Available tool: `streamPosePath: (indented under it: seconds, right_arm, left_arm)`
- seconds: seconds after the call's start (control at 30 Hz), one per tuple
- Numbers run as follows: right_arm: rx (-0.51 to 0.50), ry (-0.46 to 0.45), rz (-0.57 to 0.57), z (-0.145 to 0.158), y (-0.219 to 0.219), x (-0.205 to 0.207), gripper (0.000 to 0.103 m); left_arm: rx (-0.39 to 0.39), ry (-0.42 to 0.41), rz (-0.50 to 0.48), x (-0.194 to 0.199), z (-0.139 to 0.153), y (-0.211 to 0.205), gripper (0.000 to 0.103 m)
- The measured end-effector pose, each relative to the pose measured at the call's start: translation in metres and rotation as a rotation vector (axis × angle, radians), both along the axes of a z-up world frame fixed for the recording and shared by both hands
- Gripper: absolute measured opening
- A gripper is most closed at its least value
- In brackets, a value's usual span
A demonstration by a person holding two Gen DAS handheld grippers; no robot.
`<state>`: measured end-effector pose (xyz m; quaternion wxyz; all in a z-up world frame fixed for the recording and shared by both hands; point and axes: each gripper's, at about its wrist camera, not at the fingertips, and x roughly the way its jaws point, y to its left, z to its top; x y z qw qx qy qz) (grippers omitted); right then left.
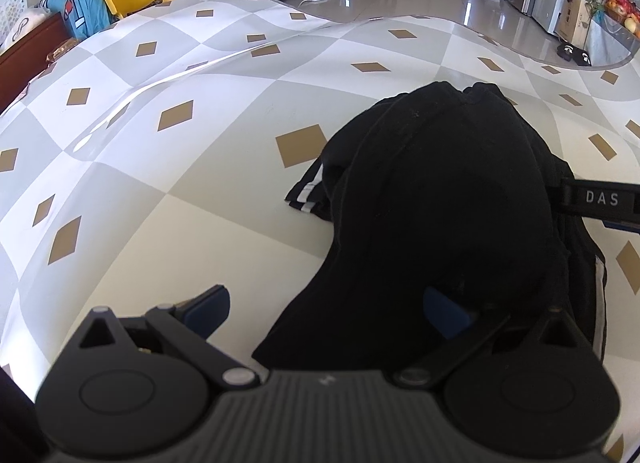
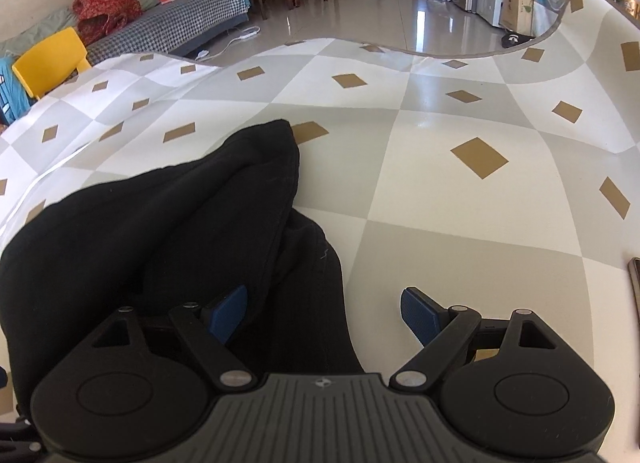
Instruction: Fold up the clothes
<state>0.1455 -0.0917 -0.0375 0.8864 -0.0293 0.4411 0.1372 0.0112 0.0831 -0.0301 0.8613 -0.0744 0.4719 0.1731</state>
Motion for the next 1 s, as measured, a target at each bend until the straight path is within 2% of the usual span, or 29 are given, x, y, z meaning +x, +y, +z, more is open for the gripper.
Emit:
streamPosePath:
  seconds: [0.63,1.0]
  right_arm:
    - [-0.112,-0.002,0.086,-0.004,-0.002,-0.027,0.085]
    - [-0.117,0.004,0.203,-0.004,0.005,-0.055,0.085]
  left_arm:
    - [0.030,-0.008,0.054,-0.011,0.007,0.014,0.103]
    - [0.053,-0.006,0.020,-0.019,0.010,0.007,0.103]
